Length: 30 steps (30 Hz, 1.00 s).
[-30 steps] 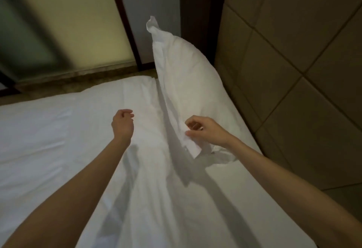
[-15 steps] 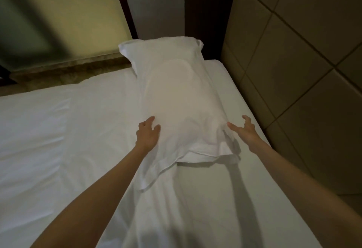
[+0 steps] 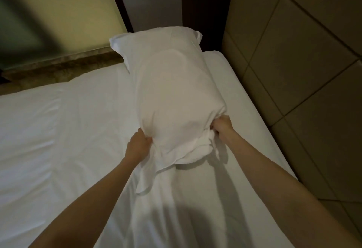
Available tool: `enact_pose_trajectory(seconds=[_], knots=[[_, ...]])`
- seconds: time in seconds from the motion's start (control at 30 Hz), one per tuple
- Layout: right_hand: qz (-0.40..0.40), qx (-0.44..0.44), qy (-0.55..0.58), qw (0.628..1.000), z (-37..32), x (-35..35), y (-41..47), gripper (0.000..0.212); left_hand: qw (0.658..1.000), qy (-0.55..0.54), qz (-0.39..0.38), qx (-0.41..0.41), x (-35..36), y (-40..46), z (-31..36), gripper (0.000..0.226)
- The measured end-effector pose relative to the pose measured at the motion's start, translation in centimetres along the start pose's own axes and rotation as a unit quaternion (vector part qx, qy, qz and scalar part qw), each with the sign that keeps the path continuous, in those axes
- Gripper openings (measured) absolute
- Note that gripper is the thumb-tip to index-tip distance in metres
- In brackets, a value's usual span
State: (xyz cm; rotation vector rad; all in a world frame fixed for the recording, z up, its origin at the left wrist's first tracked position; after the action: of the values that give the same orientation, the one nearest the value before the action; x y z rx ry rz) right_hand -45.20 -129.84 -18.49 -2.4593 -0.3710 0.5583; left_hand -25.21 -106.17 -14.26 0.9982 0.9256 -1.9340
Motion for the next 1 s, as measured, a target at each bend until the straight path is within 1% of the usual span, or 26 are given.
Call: enact_pose_trajectory(seconds=[0.07, 0.1, 0.17, 0.23, 0.33, 0.4, 0.47, 0.53, 0.6, 0.7, 0.73, 0.77, 0.83, 0.9, 1.0], knots=[[0.029, -0.045, 0.036, 0.998, -3.8, -0.7, -0.6, 0.024, 0.999, -0.015, 0.039, 0.011, -1.4, 0.3, 0.5, 0.037], [0.036, -0.063, 0.059, 0.996, -5.8, -1.4, -1.0, 0.028, 0.998, -0.026, 0.057, 0.009, -2.2, 0.5, 0.7, 0.036], [0.045, -0.105, 0.120, 0.986, -9.9, -3.3, -1.8, 0.040, 0.995, -0.057, 0.075, -0.013, -3.2, 0.9, 0.9, 0.034], [0.060, -0.162, 0.161, 0.972, -15.1, -5.5, -3.4, 0.046, 0.989, -0.114, 0.085, -0.040, -4.0, 1.1, 2.2, 0.035], [0.090, -0.243, 0.157, 0.953, -23.2, -8.3, -6.5, 0.046, 0.971, -0.213, 0.098, -0.052, -4.8, 0.9, 5.8, 0.041], [0.090, -0.296, 0.141, 0.941, -27.8, -8.8, -9.0, 0.046, 0.964, -0.239, 0.101, -0.052, -5.2, 0.3, 7.8, 0.042], [0.072, -0.356, 0.132, 0.922, -32.2, -8.7, -12.4, 0.046, 0.963, -0.246, 0.092, -0.053, -5.3, -0.5, 9.3, 0.040], [0.056, -0.418, 0.109, 0.900, -35.3, -8.5, -15.9, 0.044, 0.959, -0.274, 0.065, -0.047, -5.2, -1.9, 10.7, 0.037], [0.026, -0.468, 0.076, 0.880, -36.7, -8.4, -19.5, 0.041, 0.950, -0.308, 0.013, -0.038, -4.6, -3.4, 11.8, 0.034], [-0.032, -0.504, 0.002, 0.863, -34.8, -9.0, -22.4, 0.040, 0.954, -0.282, -0.085, -0.044, -3.0, -5.1, 11.0, 0.025], [-0.048, -0.502, -0.033, 0.863, -33.2, -9.3, -22.6, 0.040, 0.956, -0.268, -0.105, -0.059, -2.8, -5.4, 10.0, 0.021], [-0.064, -0.495, -0.072, 0.864, -30.9, -9.7, -22.4, 0.040, 0.961, -0.245, -0.109, -0.072, -2.7, -5.6, 8.5, 0.020], [-0.098, -0.470, -0.136, 0.866, -25.6, -10.0, -21.6, 0.041, 0.978, -0.185, -0.076, -0.063, -3.7, -5.2, 6.5, 0.029], [-0.134, -0.450, -0.179, 0.864, -19.6, -9.7, -21.1, 0.046, 0.980, -0.186, -0.023, -0.061, -5.5, -4.4, 5.6, 0.034], [-0.154, -0.451, -0.262, 0.839, -10.5, -9.0, -21.0, 0.052, 0.981, -0.187, 0.039, -0.030, -8.7, -3.8, 6.8, 0.036]])
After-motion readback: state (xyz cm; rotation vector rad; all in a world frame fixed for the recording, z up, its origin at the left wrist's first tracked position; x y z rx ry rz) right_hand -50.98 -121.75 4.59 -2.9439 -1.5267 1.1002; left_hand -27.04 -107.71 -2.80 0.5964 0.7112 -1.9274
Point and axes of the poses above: each hand's wrist, its own y-axis towards the middle knuckle, its own x-axis out of the palm, z = x × y, the point moved 8 cm from there along y, towards the middle knuckle, and after that the axes turned 10 degrees about z, right-handed, at the moved point
